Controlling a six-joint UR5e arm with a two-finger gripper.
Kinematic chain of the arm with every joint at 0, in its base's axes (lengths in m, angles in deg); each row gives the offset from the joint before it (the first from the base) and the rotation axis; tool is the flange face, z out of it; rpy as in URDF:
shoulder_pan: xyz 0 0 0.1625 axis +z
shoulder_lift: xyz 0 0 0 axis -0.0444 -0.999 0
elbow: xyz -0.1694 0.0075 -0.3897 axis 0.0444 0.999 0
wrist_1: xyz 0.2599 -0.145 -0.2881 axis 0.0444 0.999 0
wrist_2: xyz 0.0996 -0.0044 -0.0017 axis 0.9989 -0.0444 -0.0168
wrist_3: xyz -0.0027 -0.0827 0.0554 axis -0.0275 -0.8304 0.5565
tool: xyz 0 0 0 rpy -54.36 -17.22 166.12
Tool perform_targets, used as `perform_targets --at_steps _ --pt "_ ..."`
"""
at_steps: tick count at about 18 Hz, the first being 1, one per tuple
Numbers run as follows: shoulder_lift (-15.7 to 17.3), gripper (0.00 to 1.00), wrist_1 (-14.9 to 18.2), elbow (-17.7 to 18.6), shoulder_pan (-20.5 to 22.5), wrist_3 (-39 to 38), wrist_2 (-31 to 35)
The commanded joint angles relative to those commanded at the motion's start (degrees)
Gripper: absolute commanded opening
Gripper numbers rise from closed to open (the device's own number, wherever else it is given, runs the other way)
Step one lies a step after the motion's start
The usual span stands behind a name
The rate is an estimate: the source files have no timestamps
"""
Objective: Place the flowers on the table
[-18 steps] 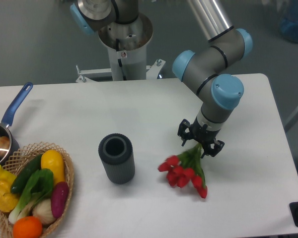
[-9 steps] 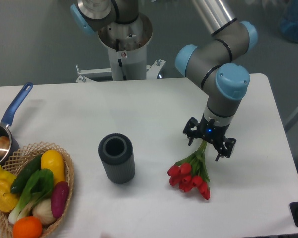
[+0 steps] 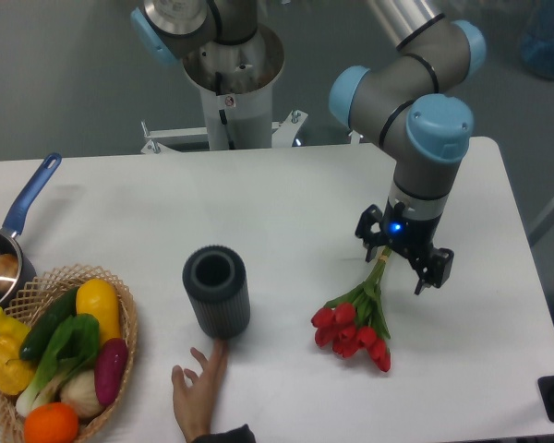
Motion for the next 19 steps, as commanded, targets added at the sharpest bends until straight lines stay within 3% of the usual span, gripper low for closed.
perform_targets --at_steps 7,19 --pt "1.2 1.00 0.4 0.9 3.3 9.9 0.9" --pt "1.8 1.00 0.1 1.1 3.0 10.0 0.5"
